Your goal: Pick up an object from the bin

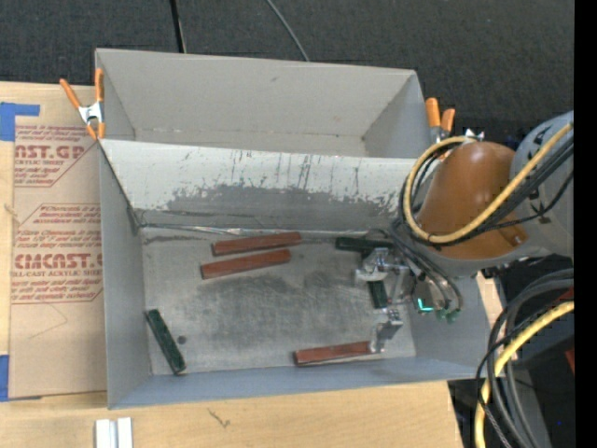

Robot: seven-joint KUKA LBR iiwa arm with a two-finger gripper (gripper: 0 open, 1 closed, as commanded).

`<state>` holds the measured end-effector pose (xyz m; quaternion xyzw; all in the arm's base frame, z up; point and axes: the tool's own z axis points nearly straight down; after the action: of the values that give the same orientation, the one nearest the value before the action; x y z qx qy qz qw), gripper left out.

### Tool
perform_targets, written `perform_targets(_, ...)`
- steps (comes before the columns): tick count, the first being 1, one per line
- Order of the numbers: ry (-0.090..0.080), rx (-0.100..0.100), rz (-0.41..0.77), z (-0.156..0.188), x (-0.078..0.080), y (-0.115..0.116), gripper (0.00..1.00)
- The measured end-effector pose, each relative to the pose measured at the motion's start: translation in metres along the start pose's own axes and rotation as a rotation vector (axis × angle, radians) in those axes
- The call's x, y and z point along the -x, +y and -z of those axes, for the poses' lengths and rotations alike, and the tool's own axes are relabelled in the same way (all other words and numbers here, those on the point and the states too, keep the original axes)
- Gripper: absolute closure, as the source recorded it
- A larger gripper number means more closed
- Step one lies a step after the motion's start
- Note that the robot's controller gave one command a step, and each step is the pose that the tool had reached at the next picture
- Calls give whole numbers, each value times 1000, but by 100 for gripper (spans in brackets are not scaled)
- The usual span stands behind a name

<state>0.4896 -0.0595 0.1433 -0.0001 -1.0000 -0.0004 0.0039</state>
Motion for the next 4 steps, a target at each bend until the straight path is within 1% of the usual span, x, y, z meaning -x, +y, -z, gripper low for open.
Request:
perform_targets(1,-7,-1,1,4,2,0,0)
perform_targets(2,-7,-1,179,-65,-4,-19,100)
perform_targets(3,-43,-4,177,-66,4,-18,0)
perform_targets(4,-42,-4,178,-66,3,-18,0)
